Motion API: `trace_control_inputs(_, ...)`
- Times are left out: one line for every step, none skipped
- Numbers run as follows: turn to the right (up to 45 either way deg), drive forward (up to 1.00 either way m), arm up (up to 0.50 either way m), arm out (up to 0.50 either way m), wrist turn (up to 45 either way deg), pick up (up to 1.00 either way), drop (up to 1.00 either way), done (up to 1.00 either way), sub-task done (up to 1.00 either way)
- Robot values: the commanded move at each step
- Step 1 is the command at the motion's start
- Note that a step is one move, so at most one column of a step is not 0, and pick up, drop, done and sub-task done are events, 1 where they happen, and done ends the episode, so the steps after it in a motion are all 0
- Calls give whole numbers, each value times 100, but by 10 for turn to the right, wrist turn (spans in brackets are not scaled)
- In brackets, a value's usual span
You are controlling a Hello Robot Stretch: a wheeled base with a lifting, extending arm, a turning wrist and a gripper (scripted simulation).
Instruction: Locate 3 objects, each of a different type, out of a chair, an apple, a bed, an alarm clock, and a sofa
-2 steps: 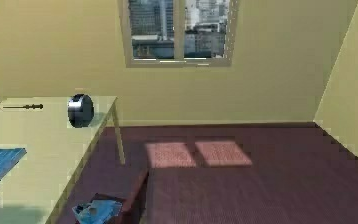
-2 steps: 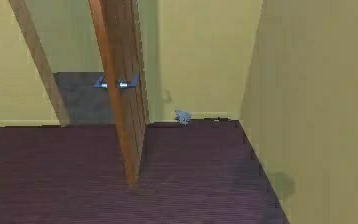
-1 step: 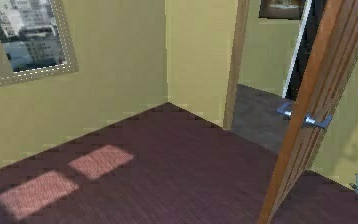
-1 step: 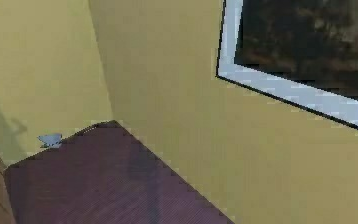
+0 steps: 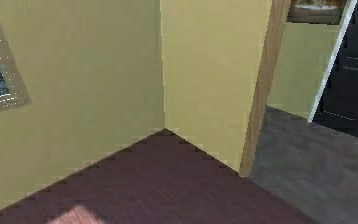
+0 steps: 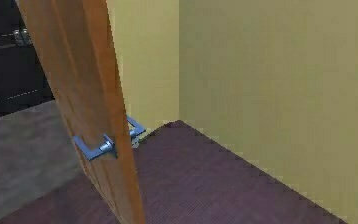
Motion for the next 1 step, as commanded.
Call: trace_control_inputs(-330,0,0,0,0,0,0,0,0)
